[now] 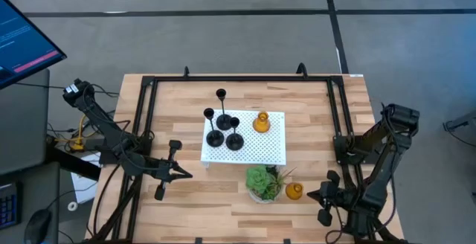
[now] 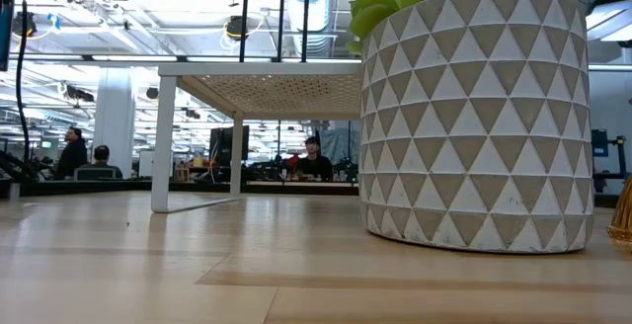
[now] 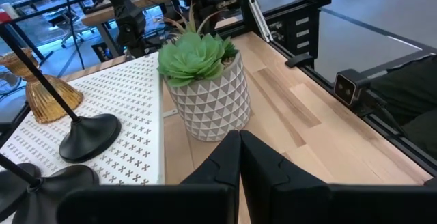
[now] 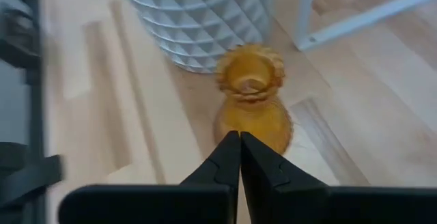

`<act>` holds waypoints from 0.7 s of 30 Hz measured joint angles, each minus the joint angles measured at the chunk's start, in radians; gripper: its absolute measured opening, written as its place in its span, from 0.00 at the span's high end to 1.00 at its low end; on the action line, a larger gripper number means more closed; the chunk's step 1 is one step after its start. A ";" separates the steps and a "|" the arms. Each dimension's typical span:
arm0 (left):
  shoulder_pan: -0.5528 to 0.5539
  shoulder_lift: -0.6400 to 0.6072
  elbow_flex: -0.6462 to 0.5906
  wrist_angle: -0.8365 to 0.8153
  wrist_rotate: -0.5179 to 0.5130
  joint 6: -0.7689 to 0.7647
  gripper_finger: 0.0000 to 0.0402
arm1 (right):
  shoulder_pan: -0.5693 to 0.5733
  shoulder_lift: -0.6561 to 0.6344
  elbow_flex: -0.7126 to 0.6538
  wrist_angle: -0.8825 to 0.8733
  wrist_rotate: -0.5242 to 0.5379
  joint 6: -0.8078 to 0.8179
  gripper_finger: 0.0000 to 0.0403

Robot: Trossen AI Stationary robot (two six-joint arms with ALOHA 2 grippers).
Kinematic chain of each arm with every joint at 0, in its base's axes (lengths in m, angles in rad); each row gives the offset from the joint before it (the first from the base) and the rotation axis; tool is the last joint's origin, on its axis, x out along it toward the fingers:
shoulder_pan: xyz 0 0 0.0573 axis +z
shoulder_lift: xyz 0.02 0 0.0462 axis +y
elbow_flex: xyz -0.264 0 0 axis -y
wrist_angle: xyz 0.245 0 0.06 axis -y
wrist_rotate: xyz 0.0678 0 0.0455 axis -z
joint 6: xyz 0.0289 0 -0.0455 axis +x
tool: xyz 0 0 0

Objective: Pick & Place candle stick holders
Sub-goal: Put the orange transparent candle holder on the shelf

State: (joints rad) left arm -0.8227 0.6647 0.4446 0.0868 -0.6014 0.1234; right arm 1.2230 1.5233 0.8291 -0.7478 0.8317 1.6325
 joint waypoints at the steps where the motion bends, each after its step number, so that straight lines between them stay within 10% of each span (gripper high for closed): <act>1: 0.000 0.000 0.000 0.001 0.000 0.000 0.98 | -0.011 0.003 0.000 -0.003 -0.022 -0.002 0.98; 21: 0.000 0.000 0.000 0.004 0.000 0.000 0.98 | -0.204 0.003 0.000 0.085 -0.131 -0.122 0.30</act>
State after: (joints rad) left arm -0.8227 0.6647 0.4450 0.0910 -0.6014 0.1230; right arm 1.0193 1.5265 0.8291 -0.6628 0.7006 1.5105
